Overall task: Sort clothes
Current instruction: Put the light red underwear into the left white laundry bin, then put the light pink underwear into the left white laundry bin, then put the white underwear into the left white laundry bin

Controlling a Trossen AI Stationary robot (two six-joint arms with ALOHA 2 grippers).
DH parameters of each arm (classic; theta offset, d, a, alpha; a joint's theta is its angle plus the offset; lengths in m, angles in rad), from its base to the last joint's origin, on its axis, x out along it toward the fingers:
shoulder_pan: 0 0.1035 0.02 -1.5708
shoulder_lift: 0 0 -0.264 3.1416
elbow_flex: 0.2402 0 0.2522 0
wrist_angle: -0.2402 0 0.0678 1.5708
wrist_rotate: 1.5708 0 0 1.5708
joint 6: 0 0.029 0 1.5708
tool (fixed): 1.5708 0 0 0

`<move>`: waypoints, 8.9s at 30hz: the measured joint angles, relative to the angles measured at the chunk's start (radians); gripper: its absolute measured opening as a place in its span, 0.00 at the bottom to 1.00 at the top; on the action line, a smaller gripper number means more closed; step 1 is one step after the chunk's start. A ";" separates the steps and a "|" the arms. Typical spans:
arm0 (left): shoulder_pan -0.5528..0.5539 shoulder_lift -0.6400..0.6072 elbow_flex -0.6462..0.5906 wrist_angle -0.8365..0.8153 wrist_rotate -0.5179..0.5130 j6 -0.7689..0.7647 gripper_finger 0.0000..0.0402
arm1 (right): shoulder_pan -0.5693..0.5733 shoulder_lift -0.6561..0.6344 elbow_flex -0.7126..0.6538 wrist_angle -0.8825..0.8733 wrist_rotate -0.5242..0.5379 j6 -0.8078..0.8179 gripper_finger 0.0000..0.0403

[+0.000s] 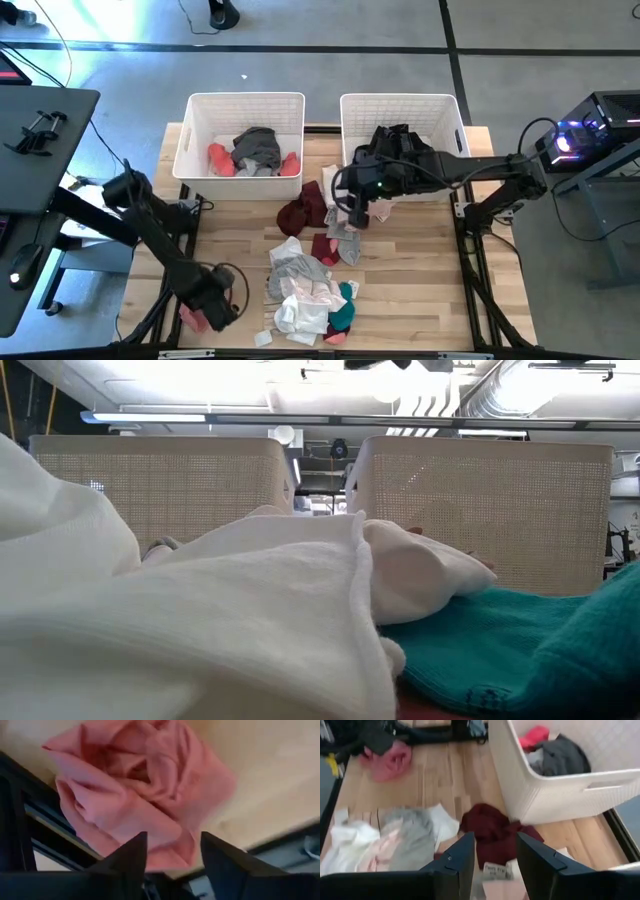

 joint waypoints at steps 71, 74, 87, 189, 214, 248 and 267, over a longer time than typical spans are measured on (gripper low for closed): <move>1.641 -0.390 0.029 0.086 -0.470 1.688 0.42 | -0.030 -0.067 0.000 0.075 0.191 0.442 0.32; 1.663 -0.401 0.030 0.115 -0.471 1.724 0.48 | -0.011 -0.067 0.000 0.071 0.190 0.474 0.32; 1.583 -0.578 0.101 0.217 -0.118 1.701 0.49 | 0.008 -0.061 0.000 0.001 -0.088 0.441 0.32; 0.966 -0.371 0.100 0.959 -0.137 1.687 0.33 | 0.009 0.058 0.000 0.693 0.137 0.061 0.00; 1.024 -0.528 0.518 0.520 -0.572 1.988 0.00 | 0.007 -0.190 0.000 0.518 0.323 0.093 0.20; 1.610 -0.438 0.201 0.032 -0.349 1.705 0.54 | 0.013 -0.146 0.000 0.100 0.232 0.103 0.27; 1.404 -0.682 0.332 0.267 -0.185 1.631 0.57 | -0.016 0.380 0.008 -0.097 0.158 -0.195 0.48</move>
